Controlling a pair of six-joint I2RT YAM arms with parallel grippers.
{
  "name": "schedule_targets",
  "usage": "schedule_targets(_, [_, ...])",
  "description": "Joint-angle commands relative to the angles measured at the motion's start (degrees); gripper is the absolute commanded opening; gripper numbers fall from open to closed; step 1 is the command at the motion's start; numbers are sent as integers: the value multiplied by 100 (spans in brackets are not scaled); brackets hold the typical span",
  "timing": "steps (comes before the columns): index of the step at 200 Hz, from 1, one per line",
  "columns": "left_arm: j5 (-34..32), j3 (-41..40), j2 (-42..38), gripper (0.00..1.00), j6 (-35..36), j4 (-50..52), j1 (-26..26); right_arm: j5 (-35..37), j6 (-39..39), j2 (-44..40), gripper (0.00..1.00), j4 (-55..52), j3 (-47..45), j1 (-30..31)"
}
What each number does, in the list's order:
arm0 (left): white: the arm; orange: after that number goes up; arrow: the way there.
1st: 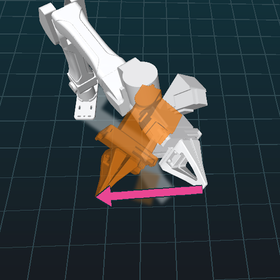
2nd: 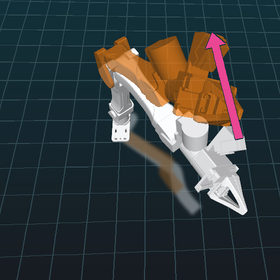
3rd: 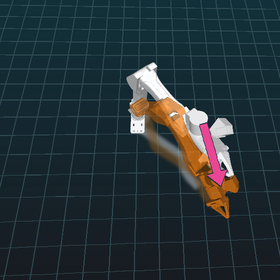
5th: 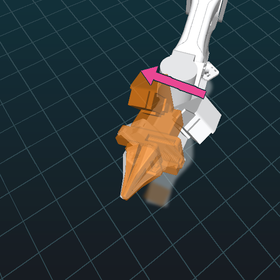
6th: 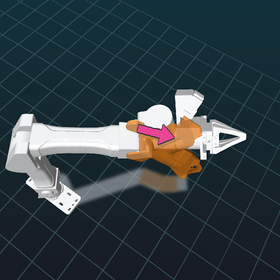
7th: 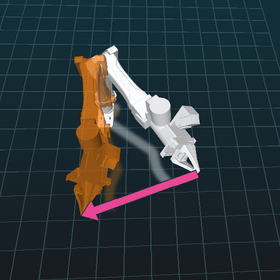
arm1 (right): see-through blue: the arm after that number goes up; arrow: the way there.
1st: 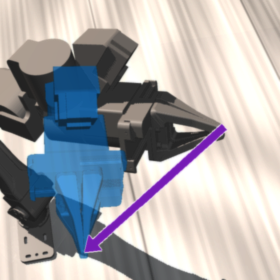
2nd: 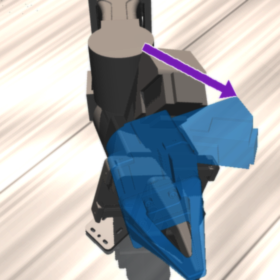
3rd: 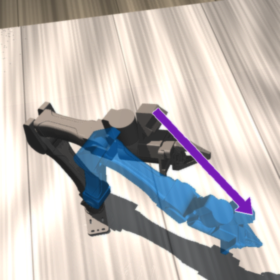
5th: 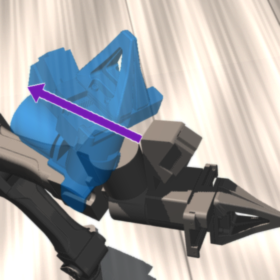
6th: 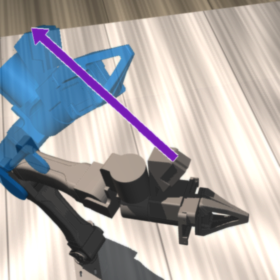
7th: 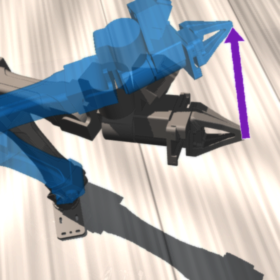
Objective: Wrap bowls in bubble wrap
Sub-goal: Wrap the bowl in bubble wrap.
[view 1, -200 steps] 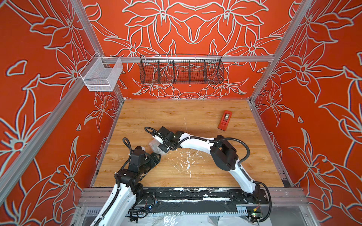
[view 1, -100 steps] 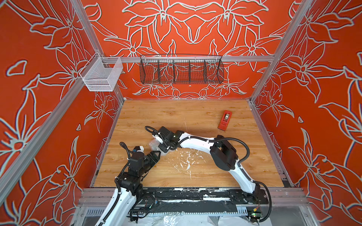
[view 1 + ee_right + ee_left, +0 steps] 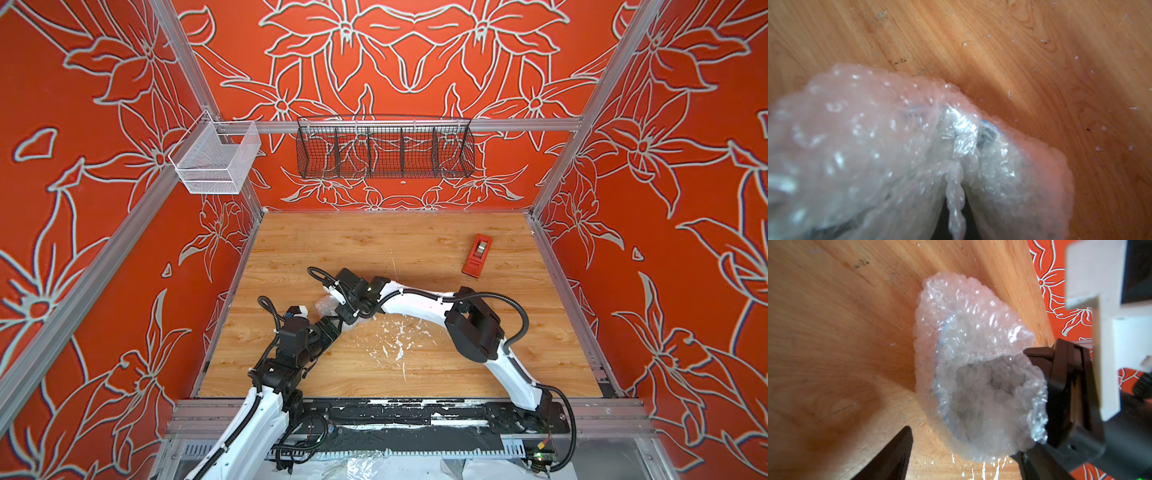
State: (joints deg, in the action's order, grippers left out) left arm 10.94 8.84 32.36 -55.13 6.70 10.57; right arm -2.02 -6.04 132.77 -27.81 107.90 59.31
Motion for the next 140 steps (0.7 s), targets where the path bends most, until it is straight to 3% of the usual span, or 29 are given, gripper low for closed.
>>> schedule_targets(1, [-326, 36, 225, 76, 35, -186, -20, -277, -145, 181, 0, -330, -47, 37])
schedule_targets(69, [-750, 290, 1806, 70, 209, -892, -20, -403, -242, -111, 0, -123, -400, -23])
schedule_targets(140, [-1167, 487, 2371, 49, 452, -831, -28, -796, -380, -451, 0, 60, -648, -300])
